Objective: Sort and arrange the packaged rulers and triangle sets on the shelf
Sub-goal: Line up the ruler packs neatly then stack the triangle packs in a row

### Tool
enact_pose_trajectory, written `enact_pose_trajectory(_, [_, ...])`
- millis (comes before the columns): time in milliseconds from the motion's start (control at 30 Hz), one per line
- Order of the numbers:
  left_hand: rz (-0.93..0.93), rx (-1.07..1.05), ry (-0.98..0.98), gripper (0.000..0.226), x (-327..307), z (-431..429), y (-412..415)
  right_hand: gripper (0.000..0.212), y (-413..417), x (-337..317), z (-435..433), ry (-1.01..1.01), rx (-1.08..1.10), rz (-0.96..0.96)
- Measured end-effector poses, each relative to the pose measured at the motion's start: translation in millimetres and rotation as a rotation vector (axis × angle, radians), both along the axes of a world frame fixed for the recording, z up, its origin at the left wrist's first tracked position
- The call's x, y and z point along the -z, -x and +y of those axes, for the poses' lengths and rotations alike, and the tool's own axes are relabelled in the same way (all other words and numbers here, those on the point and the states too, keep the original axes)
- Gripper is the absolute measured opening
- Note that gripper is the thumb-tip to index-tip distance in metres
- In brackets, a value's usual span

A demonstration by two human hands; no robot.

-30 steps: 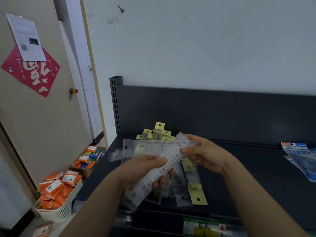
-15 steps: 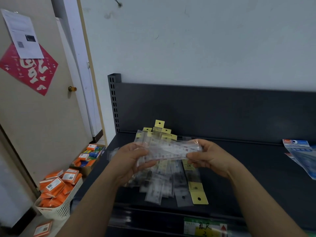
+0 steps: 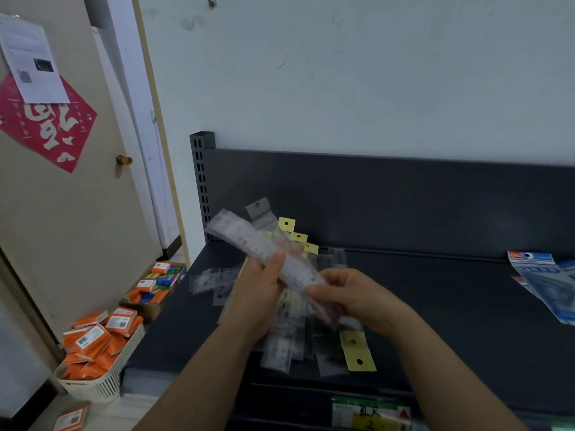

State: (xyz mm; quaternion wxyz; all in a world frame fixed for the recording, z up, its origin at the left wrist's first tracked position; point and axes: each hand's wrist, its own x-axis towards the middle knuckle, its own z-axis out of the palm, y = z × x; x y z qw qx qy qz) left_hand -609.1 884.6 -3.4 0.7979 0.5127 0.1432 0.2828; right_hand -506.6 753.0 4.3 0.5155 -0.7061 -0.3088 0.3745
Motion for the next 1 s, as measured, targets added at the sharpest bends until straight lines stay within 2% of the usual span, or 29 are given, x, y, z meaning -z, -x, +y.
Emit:
enact_pose_trajectory(100, [-0.018,-0.128,0.152,0.017,-4.5,7.2,0.7,0.026,-0.3,4.9,0.4,0.079,0.093,-0.32])
enact_pose_trajectory(167, [0.001,-0.184,0.249,0.019,0.0,18.2,3.2,0.03,-2.6,11.7,-1.8,0.155,0.126,-0.537])
enact_pose_trajectory(267, [-0.064,-0.103,0.511,0.024,5.3,27.6,10.0,0.037,-1.9,23.4,0.2,0.227,0.136,-0.656])
enact_pose_trajectory(367, [-0.055,-0.082,0.593,0.027,10.1,34.4,17.8,0.052,-3.2,27.1,2.7,0.419,0.171,-0.806])
enact_pose_trajectory(433, [-0.013,-0.071,0.554,0.027,16.2,39.6,20.1,0.062,-2.5,28.2,4.0,0.494,0.149,-0.777])
enact_pose_trajectory(533, [0.073,-0.055,0.513,0.023,22.6,42.7,22.3,0.047,-3.3,32.0,7.3,0.457,0.148,-0.712])
enact_pose_trajectory(633, [0.117,0.004,0.483,0.012,22.8,45.2,27.6,0.036,-11.4,39.4,9.4,0.364,0.233,-0.644])
enact_pose_trajectory(700, [0.152,0.027,0.455,0.005,19.9,46.7,31.6,0.037,-15.3,41.5,10.0,0.316,0.278,-0.663])
enact_pose_trajectory(767, [0.192,0.021,0.417,0.01,19.1,48.7,34.4,0.03,-15.7,41.1,12.2,0.265,0.313,-0.682])
enact_pose_trajectory(800, [0.202,0.017,0.401,0.013,19.3,49.1,35.1,0.036,-13.5,38.8,15.0,0.264,0.314,-0.678])
enact_pose_trajectory(867, [0.211,0.019,0.387,0.016,20.6,48.4,36.0,0.067,-7.0,33.3,25.0,0.32,0.29,-0.674])
enact_pose_trajectory(1000, [0.218,0.025,0.388,0.015,21.7,47.3,37.6,0.096,2.1,28.9,52.9,0.515,0.26,-0.754])
